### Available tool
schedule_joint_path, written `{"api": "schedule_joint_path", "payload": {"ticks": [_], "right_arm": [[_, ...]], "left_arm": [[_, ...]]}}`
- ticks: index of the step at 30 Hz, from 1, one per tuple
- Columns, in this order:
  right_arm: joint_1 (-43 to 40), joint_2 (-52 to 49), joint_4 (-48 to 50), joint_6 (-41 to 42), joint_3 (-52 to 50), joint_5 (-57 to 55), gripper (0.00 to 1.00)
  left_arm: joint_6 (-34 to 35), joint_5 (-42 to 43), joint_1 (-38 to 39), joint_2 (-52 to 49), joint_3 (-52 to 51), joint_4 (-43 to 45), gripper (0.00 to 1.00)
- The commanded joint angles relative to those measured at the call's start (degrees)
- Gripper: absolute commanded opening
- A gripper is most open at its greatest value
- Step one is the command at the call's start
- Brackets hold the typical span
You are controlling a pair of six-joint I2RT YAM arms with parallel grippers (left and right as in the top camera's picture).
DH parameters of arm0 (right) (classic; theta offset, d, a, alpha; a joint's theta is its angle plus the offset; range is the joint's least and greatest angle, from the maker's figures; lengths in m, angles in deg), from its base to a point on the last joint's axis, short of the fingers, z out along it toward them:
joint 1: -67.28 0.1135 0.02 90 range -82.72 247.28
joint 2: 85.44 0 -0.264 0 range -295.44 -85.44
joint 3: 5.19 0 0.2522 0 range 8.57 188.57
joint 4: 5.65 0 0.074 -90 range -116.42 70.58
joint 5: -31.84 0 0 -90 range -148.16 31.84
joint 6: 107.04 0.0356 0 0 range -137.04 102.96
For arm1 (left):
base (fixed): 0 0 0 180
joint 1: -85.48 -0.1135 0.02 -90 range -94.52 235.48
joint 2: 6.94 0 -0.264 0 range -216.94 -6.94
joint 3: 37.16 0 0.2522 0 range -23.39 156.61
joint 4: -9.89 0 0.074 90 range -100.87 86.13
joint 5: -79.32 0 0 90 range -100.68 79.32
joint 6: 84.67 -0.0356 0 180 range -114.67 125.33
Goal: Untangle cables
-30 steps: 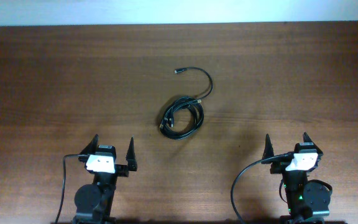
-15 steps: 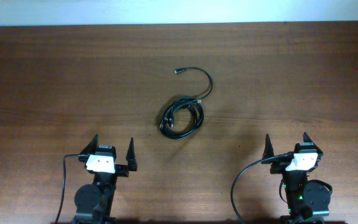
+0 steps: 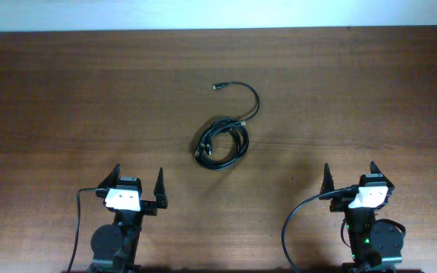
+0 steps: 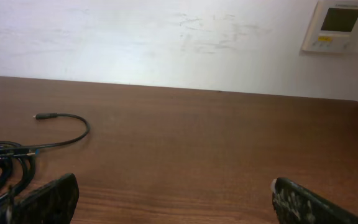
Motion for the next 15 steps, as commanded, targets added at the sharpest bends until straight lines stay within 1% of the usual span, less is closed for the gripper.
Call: {"api": "schedule_joint_path", "payload": {"ticks": [1,13,15], "right_arm": [[-0.2,0.4,-0.3,0.2,-0.4,-0.3,0.99],[-0.2,0.4,-0.3,0.2,-0.4,-0.3,0.98],[-0.2,0.4,-0.3,0.2,-0.4,-0.3,0.98]], "left_arm": [[-1.1,0.6,0.2,-0.3,-0.4,0.0,0.99],[-1.1,0.9,0.2,-0.3,-0.4,0.1,0.99],[-1.0,4.9,0.2,-0.3,0.1,0.2,0.99]]}}
